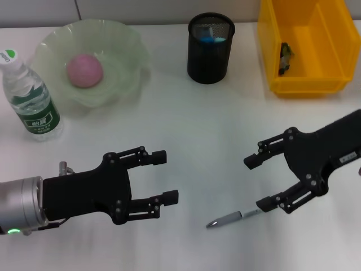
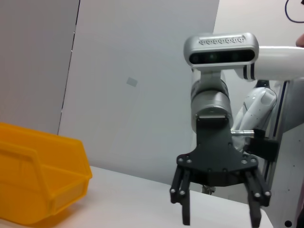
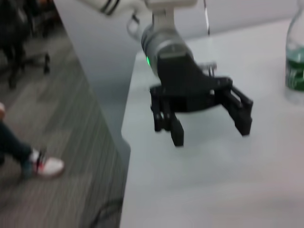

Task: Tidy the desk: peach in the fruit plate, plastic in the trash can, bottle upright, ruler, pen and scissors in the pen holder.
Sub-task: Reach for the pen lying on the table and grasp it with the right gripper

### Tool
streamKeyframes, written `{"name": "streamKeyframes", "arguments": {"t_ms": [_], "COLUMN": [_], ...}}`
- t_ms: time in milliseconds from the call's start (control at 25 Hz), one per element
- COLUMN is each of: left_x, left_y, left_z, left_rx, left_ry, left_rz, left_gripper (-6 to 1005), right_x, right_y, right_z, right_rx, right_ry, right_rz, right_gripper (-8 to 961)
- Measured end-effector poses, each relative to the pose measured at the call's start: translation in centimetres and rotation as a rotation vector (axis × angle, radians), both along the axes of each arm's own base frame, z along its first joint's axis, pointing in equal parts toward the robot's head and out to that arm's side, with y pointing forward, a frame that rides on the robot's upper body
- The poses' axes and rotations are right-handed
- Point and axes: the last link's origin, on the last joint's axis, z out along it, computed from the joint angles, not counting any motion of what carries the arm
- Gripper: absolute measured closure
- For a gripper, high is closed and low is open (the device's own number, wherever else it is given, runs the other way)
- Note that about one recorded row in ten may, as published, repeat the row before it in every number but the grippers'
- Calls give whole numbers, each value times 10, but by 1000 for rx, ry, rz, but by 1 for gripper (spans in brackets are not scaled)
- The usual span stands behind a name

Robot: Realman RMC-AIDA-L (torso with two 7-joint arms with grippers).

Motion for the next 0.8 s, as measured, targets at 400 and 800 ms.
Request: {"name": "streamKeyframes", "arguments": {"t_ms": [400,800], "left_x": [0,-1], "left_y": [2,1], "left_z": [0,-1], "left_rx": [7,4], "left_ry": [2,7], "left_rz": [4,6], "left_gripper": [216,216], "right_x": [-38,-59], "right_y": [10,10], "right_z": [-16,-36], "right_rx": [-87,-136], "right_ry": [-260,-474], "right_rz": [159,289], "right_gripper": [136,136]}}
